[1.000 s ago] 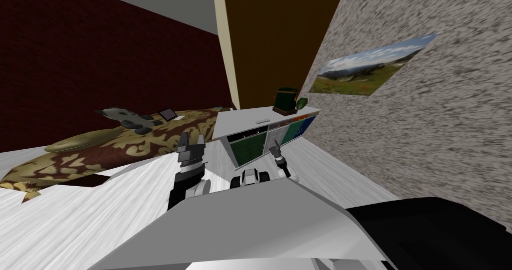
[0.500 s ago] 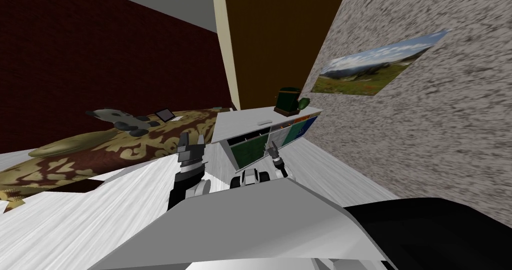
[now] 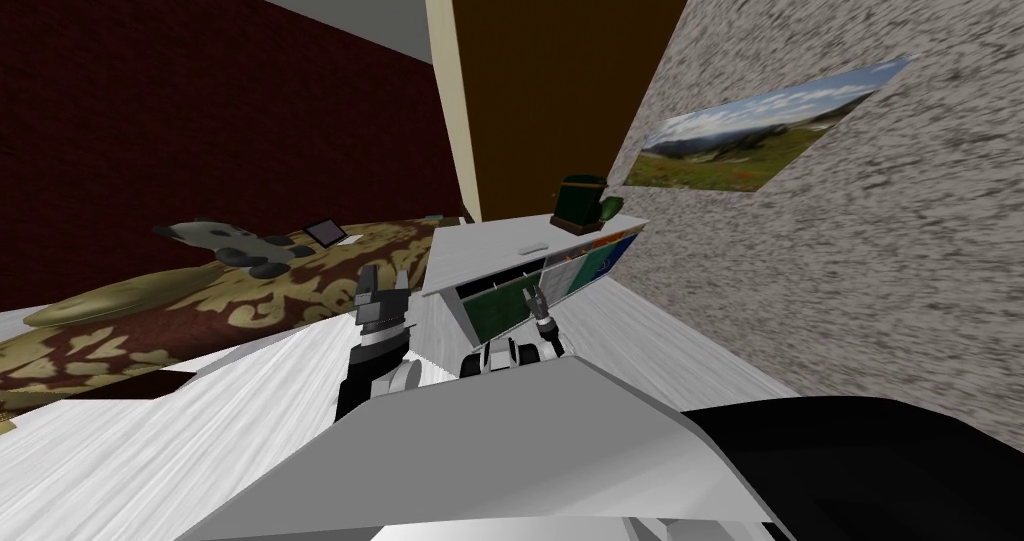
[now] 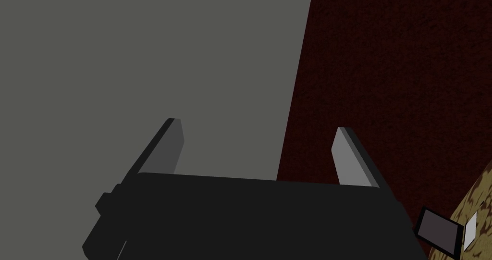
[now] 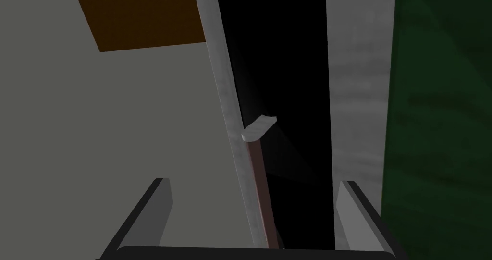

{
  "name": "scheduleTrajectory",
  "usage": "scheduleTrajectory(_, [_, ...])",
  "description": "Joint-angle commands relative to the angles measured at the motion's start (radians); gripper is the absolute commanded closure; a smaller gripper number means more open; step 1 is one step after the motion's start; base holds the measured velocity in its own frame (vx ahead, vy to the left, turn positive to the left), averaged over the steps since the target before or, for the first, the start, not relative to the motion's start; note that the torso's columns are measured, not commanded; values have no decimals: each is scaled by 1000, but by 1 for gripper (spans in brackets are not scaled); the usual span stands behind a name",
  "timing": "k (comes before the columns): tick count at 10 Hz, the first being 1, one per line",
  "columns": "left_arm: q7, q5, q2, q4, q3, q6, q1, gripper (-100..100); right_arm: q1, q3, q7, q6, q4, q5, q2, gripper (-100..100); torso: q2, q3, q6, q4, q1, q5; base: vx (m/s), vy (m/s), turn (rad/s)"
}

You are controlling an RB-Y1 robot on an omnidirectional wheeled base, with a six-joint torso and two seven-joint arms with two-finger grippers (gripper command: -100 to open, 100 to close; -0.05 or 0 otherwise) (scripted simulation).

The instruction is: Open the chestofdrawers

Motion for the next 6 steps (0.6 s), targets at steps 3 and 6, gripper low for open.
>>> scheduleTrajectory(3, [0, 0, 0, 0, 0, 0, 0, 0, -4, 5, 42, -3, 7, 9, 72, -100, 2, 1, 0, 1, -1, 0, 40, 10, -2])
scheduleTrajectory(6, [0, 0, 0, 0, 0, 0, 0, 0, -44, 1, 20, 58, -19, 12, 67, -100, 2, 1, 0, 1, 0, 0, -14, 25, -27])
